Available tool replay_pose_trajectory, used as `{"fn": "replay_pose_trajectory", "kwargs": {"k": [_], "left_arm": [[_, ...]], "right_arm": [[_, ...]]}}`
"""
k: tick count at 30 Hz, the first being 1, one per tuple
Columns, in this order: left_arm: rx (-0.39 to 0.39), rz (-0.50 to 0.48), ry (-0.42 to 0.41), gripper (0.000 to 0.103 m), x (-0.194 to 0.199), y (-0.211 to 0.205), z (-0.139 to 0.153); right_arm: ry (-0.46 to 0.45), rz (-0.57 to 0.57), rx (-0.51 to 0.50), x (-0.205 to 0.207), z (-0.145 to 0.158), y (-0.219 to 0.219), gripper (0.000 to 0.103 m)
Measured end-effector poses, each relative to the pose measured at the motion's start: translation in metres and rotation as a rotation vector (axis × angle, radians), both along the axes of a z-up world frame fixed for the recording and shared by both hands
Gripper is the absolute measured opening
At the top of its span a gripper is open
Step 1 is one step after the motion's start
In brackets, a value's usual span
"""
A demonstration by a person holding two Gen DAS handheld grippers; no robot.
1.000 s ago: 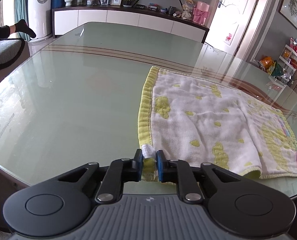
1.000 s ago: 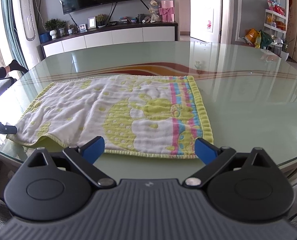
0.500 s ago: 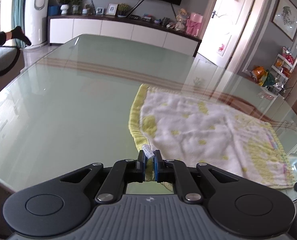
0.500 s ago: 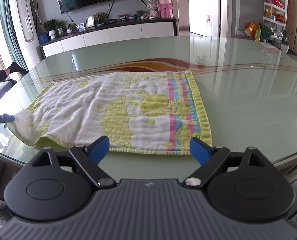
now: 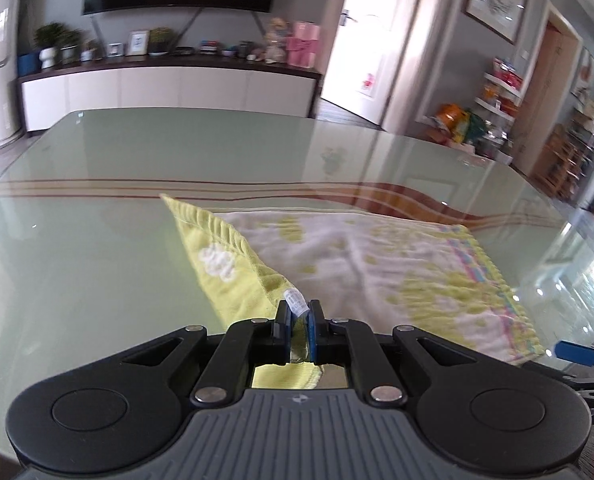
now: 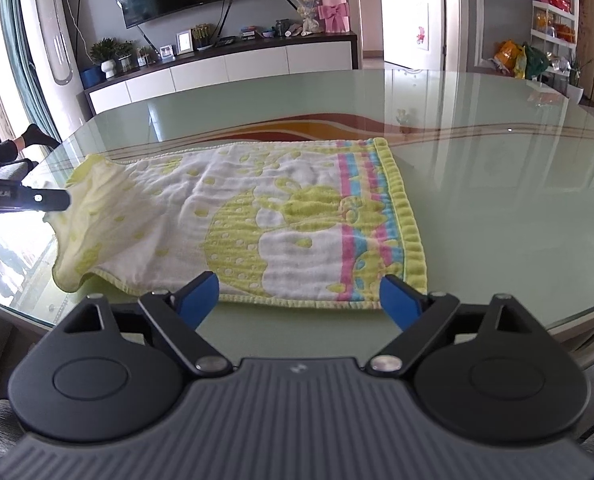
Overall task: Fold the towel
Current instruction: 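Lift the held corner and fold it across the towel with the left gripper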
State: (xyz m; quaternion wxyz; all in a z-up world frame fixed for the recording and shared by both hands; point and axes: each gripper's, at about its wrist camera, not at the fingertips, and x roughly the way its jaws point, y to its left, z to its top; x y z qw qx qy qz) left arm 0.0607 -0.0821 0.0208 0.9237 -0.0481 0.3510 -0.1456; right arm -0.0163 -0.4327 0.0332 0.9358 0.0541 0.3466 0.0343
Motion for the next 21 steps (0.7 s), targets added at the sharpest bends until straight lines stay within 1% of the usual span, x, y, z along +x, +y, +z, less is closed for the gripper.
{"fn": "replay_pose_trajectory", "kwargs": {"k": [1,8,12,15,21], "left_arm": [[-0.001,-0.008,0.0,0.009,0.0,-0.004,0.0],[-0.013,-0.106,0.013,0.009,0.003,-0.048,-0.007],[-0.016,-0.163,0.025,0.009,0.009,-0.072,-0.011],[-0.025,-0.2,0.04,0.009,0.012,-0.086,-0.015],[-0.05,-0.257,0.065,0.009,0.016,-0.11,-0.023]], "right_arm": [[-0.005,0.002,-0.003,0.0,0.0,0.0,0.089],[-0.03,0.026,0.003,-0.002,0.003,-0.004,0.079],[-0.037,0.055,-0.003,-0.003,0.004,-0.003,0.077],[-0.032,0.066,0.001,-0.002,0.003,-0.004,0.074],[-0.032,0.12,0.019,0.001,0.003,0.0,0.062]]}}
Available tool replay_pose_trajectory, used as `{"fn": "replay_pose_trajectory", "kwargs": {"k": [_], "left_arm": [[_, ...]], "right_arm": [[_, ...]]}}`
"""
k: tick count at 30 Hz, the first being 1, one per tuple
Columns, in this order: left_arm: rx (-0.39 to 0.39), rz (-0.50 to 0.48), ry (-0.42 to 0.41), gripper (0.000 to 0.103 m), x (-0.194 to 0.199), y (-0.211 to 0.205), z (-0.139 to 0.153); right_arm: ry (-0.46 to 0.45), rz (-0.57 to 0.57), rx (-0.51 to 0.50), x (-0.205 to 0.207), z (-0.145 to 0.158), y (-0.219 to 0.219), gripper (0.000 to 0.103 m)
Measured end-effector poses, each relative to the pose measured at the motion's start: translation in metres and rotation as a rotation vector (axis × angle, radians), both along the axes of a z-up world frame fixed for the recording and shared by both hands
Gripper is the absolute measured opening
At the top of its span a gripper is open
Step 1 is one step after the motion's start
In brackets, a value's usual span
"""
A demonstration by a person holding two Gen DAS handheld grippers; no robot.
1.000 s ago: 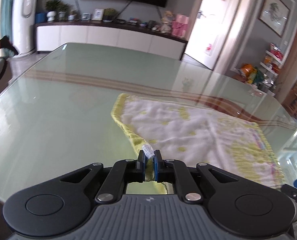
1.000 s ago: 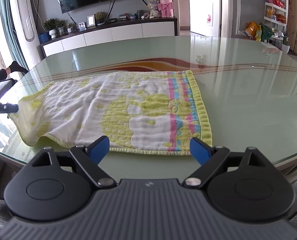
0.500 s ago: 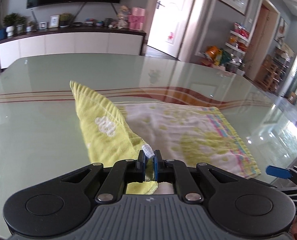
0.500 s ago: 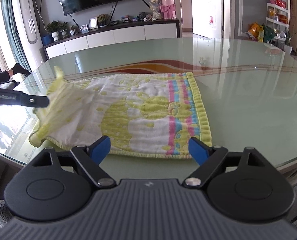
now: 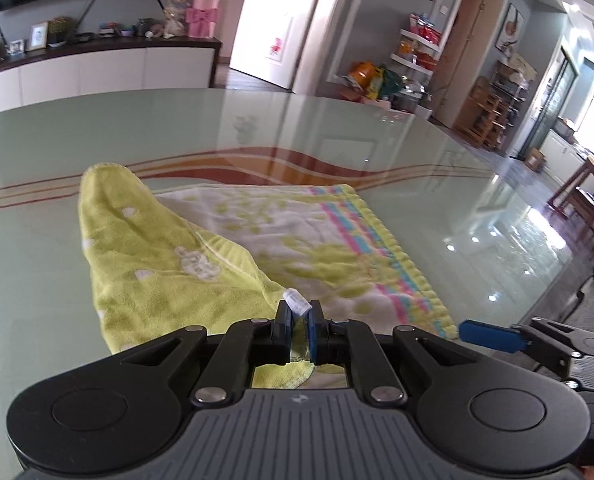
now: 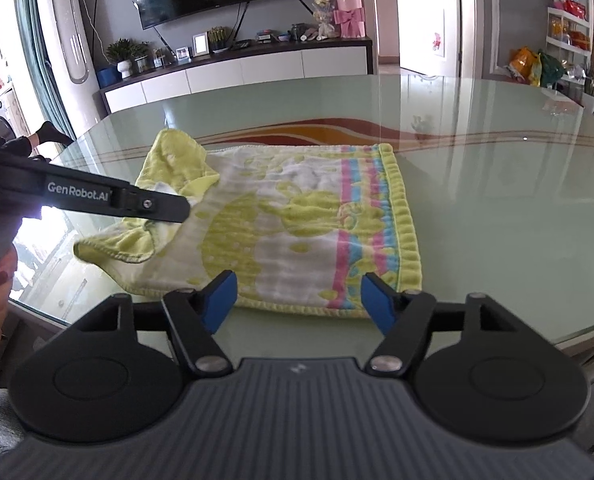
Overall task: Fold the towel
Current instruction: 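Lift the held corner and fold it across the towel with the left gripper, then open the left gripper while the right gripper grasps the folded towel edge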
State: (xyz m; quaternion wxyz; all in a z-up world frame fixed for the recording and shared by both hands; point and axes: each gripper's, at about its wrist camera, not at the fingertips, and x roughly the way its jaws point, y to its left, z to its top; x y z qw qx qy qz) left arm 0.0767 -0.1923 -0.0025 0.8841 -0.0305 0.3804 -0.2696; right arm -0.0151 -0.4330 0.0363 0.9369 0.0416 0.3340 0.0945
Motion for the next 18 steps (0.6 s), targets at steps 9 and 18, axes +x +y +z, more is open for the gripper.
{"fn": "replay_pose_trajectory", "kwargs": {"k": [9,18], "left_arm": [[-0.028,-0.084,0.038,0.009,0.007,-0.022,-0.003],[-0.058,-0.121,0.084,0.011,0.012,-0.017,-0.006]], "right_arm": [[0.001,0.082,0.026,0.005,0.0,0.006,0.058],[-0.002,0.127,0.043,0.023,0.002,0.016,0.042]]}}
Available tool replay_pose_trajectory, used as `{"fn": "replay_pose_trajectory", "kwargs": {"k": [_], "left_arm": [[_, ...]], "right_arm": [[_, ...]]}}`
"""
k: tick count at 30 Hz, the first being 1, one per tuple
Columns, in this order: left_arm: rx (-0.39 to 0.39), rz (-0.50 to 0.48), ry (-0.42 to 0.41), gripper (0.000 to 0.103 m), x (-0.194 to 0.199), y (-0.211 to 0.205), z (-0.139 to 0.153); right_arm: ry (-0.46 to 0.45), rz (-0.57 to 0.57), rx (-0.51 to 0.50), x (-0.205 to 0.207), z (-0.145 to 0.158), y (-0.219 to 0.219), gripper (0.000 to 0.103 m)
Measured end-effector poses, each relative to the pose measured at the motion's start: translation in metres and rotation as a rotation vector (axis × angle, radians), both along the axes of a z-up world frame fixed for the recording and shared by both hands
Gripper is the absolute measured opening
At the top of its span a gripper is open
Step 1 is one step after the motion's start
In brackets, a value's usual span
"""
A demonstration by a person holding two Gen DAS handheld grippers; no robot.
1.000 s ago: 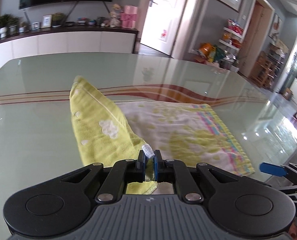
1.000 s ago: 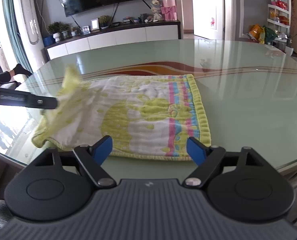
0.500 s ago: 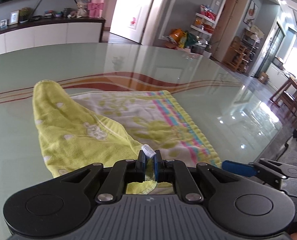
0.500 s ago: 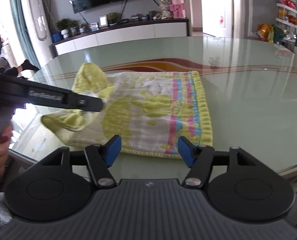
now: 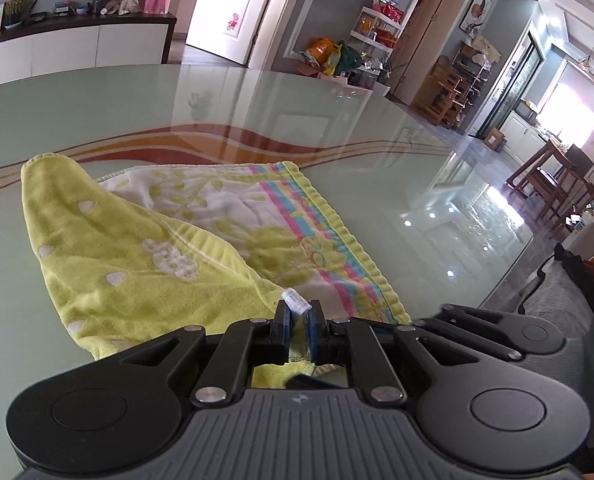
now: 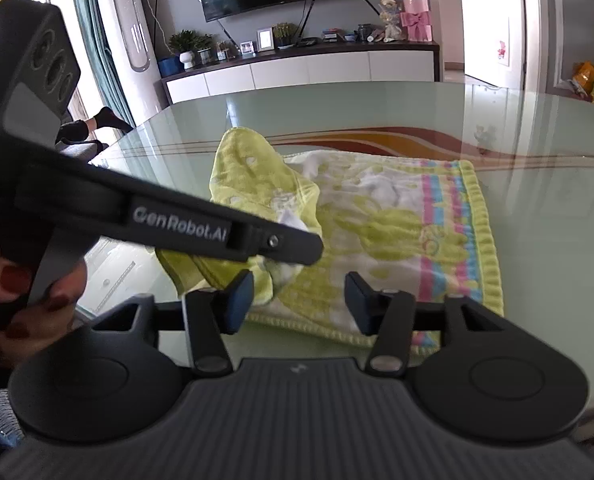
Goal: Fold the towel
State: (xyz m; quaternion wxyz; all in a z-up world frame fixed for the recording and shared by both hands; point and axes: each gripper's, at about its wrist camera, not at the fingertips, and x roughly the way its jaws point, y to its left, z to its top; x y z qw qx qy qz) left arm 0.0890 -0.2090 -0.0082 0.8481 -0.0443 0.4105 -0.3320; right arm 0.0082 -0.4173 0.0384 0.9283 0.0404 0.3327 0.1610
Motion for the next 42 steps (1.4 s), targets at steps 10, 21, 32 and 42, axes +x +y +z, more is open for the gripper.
{"fn": "replay_pose_trajectory", "kwargs": {"k": [10,21,32,42], "left_arm": [[-0.023,-0.011,-0.024,0.025,0.001,0.01,0.007],[0.107,0.162,-0.122,0.03,0.045,0.061,0.025],[0.1,0.154,-0.086,0.03,0.039,0.083,0.028],[0.109,-0.071,-0.099,0.039,-0.02,0.049,0.016]], "right_arm": [[0.033,-0.005,0.001,0.011,-0.003,0.003,0.033],[0.096,-0.035,-0.025,0.019,-0.018,-0.002,0.024],[0.08,-0.091,-0.022,0.014,-0.012,-0.016,0.005],[0.055,-0.202,-0.026,-0.004,-0.004,-0.054,0.005]]}}
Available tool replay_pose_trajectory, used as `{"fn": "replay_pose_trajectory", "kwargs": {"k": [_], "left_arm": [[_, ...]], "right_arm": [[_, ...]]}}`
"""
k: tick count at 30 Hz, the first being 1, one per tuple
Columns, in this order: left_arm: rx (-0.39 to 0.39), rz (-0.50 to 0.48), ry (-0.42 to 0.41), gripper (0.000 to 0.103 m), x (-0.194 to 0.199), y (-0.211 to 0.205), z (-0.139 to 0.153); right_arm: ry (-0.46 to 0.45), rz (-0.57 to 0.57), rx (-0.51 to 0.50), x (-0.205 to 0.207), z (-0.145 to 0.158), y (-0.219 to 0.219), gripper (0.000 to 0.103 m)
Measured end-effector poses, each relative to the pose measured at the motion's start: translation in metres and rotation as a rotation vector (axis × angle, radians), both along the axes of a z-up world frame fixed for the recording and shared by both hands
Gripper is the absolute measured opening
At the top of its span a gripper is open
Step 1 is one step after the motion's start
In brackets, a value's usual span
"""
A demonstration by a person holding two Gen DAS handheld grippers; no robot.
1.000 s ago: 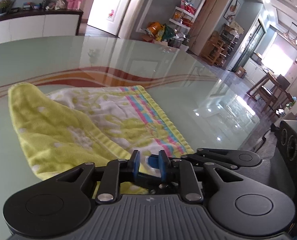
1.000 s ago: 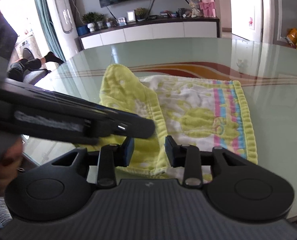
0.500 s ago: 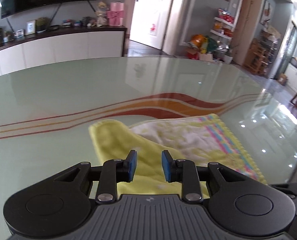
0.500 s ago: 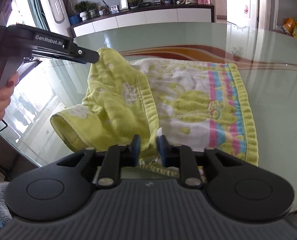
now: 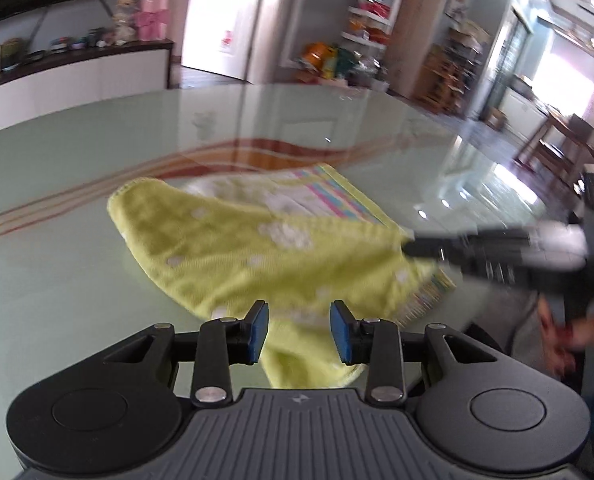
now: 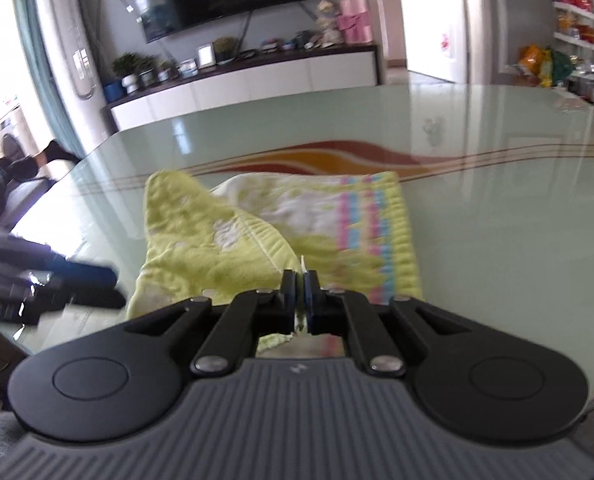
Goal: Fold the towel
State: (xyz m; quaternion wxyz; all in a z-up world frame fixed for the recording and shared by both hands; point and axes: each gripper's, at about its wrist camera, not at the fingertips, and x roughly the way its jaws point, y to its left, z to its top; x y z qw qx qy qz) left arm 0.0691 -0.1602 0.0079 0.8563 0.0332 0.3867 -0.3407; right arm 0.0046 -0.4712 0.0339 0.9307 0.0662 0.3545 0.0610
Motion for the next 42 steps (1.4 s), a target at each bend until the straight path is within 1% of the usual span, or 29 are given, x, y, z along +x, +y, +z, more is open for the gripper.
{"fn": "replay_pose_trajectory", "kwargs": {"k": [2,5,8,9,10,12,14,17,18,22,25,28,30,32,33,34,36,38,40,42], "left_arm": [[0.02,-0.012,0.006,0.039,-0.002,-0.007,-0.004],[0.018,-0.014,0.03,0.039,-0.004,-0.009,-0.018],[0.028,-0.001,0.038,0.04,-0.002,-0.013,-0.023],[0.038,0.01,0.042,0.041,0.0,-0.015,-0.025],[0.043,0.016,0.045,0.041,0.001,-0.015,-0.026],[0.052,0.029,0.066,0.041,0.004,-0.015,-0.031],[0.063,0.03,0.078,0.041,0.004,-0.014,-0.033],[0.072,0.034,0.083,0.042,0.005,-0.014,-0.036],[0.07,0.037,0.083,0.043,0.005,-0.014,-0.036],[0.041,0.057,0.076,0.05,0.01,-0.01,-0.034],[0.037,0.072,0.079,0.05,0.016,-0.009,-0.033],[0.051,0.08,0.093,0.05,0.019,-0.009,-0.037],[0.069,0.095,0.092,0.05,0.018,-0.009,-0.038],[0.073,0.116,0.107,0.05,0.021,-0.005,-0.041],[0.073,0.125,0.115,0.047,0.022,-0.004,-0.042],[0.073,0.132,0.121,0.04,0.022,-0.003,-0.041],[0.074,0.137,0.13,0.03,0.023,-0.002,-0.041],[0.073,0.134,0.137,0.025,0.022,-0.002,-0.04],[0.079,0.124,0.142,0.015,0.021,-0.006,-0.04],[0.088,0.115,0.141,0.012,0.019,-0.01,-0.04]], "right_arm": [[-0.005,-0.022,-0.002,-0.003,0.002,-0.008,0.005],[-0.013,-0.055,-0.005,-0.009,0.004,-0.019,0.005],[-0.02,-0.088,-0.007,-0.013,0.006,-0.03,0.005],[-0.017,-0.088,-0.008,-0.009,0.006,-0.028,0.005],[0.006,-0.092,-0.011,0.0,-0.007,-0.024,0.005],[0.028,-0.1,-0.024,0.001,-0.016,-0.025,0.005],[0.042,-0.109,-0.018,0.001,-0.024,-0.027,0.005],[0.016,-0.117,0.005,-0.004,-0.02,-0.028,0.005],[0.001,-0.121,0.006,-0.006,-0.018,-0.029,0.005],[0.018,-0.123,0.004,-0.007,-0.022,-0.028,0.005],[0.032,-0.123,0.002,-0.007,-0.025,-0.028,0.005],[0.045,-0.124,0.0,-0.008,-0.028,-0.027,0.005],[0.042,-0.125,0.002,-0.006,-0.021,-0.034,0.005],[0.048,-0.126,0.003,-0.005,-0.021,-0.036,0.005],[0.051,-0.124,0.0,-0.005,-0.02,-0.036,0.006],[0.054,-0.121,-0.003,-0.004,-0.02,-0.036,0.006],[0.06,-0.116,-0.008,-0.004,-0.019,-0.036,0.006],[0.068,-0.113,-0.011,-0.003,-0.017,-0.035,0.006],[0.077,-0.109,-0.016,-0.002,-0.016,-0.035,0.007],[0.087,-0.105,-0.021,0.0,-0.014,-0.035,0.013]]}}
